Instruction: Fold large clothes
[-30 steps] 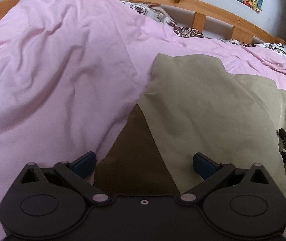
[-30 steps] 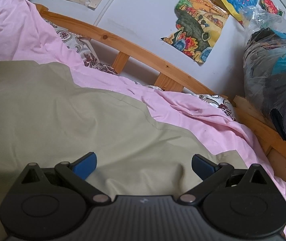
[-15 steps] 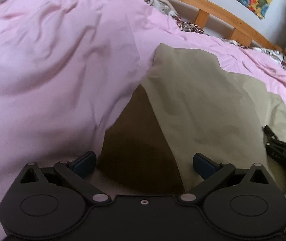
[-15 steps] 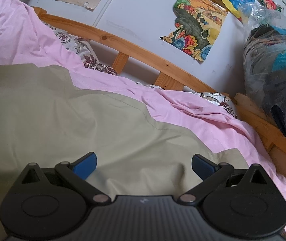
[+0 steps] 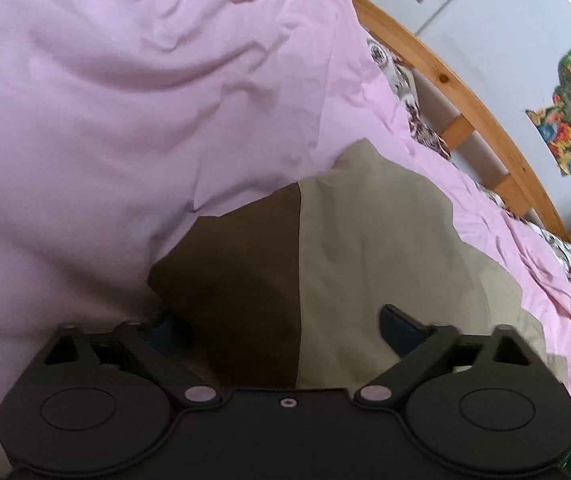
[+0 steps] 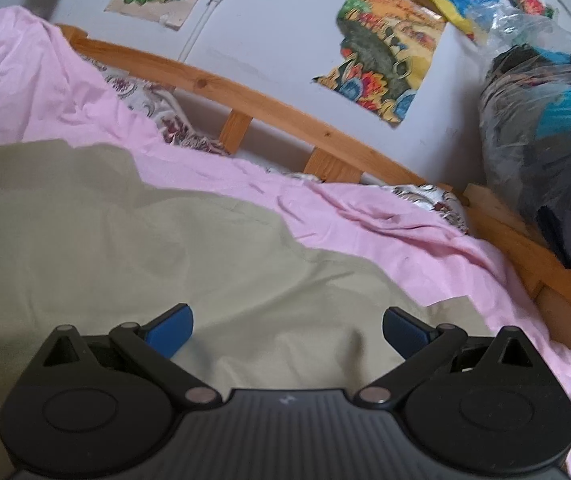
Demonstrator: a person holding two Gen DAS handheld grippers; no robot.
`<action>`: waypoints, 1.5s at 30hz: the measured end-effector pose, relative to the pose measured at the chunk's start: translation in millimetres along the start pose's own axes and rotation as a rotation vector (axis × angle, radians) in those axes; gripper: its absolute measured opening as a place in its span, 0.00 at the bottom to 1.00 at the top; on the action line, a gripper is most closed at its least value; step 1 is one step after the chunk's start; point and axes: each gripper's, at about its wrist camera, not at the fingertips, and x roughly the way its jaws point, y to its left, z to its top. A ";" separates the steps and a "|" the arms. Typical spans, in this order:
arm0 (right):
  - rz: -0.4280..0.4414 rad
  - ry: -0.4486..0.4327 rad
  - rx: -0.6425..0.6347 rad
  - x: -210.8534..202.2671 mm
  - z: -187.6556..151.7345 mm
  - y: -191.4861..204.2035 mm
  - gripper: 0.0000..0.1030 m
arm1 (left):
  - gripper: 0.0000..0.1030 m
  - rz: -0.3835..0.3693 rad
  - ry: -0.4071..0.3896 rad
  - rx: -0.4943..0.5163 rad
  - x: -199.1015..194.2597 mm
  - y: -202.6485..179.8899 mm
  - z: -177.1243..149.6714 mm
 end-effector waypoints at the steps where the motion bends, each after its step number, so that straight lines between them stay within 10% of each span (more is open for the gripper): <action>1: -0.004 -0.008 -0.002 -2.7 -0.1 -0.1 1.00 | 0.76 0.029 -0.016 -0.012 -1.1 -2.5 -1.4; 3: 0.006 -0.015 -0.011 -6.3 -1.0 1.4 1.00 | 0.52 0.086 -0.038 -0.031 -3.6 -3.1 -3.3; 8: 0.009 0.004 -0.029 -0.6 -1.9 5.2 1.00 | 0.28 0.098 -0.070 -0.007 -10.7 -11.7 -4.1; 12: 0.018 0.012 -0.019 0.7 -2.8 4.7 1.00 | 0.07 -0.009 -0.146 0.126 -27.6 -36.1 -0.9; 20: 0.050 0.046 0.035 5.9 -3.6 -3.2 1.00 | 0.05 -0.389 -0.214 0.379 -64.4 -115.4 9.1; 31: 0.228 0.047 0.214 -14.3 -9.0 -70.0 1.00 | 0.05 -0.647 -0.158 0.553 -77.0 -213.6 -29.5; 45: -0.068 0.122 0.094 -111.5 -73.0 -203.8 1.00 | 0.05 -0.774 0.211 0.829 -18.2 -286.3 -154.7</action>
